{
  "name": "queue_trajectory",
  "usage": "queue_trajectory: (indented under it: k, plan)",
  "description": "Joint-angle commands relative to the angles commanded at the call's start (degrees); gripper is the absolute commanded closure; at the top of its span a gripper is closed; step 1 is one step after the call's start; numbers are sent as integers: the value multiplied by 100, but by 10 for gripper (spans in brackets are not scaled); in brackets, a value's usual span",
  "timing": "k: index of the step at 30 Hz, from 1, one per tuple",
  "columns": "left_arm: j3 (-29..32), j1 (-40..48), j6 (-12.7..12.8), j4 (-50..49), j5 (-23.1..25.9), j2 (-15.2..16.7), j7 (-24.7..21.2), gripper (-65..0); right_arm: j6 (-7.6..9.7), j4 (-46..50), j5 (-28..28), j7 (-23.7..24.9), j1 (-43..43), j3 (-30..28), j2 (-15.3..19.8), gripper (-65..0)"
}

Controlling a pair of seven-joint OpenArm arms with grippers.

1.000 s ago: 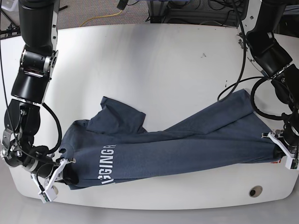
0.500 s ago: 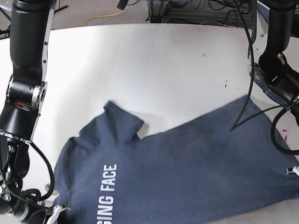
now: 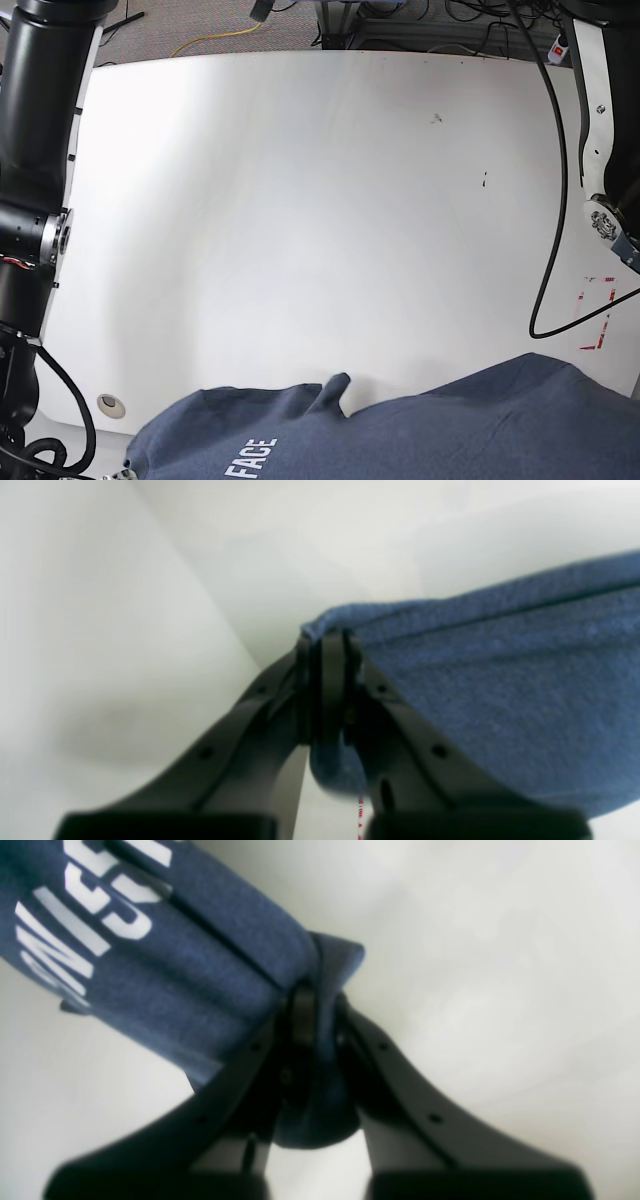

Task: Fold the T-shirt properly
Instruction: 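Lift the T-shirt with both grippers, swing it and lay it down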

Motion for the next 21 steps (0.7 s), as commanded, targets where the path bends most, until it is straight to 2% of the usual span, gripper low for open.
queue_trajectory:
  k: [3, 8, 10, 17, 21]
  plan:
    - [-62, 545, 0, 158, -9, 18, 0, 0, 0, 369, -9, -79, -627, 615, 0, 0]
    - [-440, 1591, 0, 378, -44, 62, -35, 0, 0, 835, -9, -114, -1849, 1108, -35, 0]
    - [-457, 1934, 0, 378, -220, 123, -79, 0, 0, 1002, -9, -88, -2342, 1301, -79, 0]
    - [-756, 3314, 0, 844, -818, 220, -176, 0, 0, 1758, -9, -88, -3660, 1785, -440, 0]
    - [-782, 4070, 0, 1336, -897, 325, -167, 0, 0, 2259, -9, -105, -4434, 1802, -501, 0]
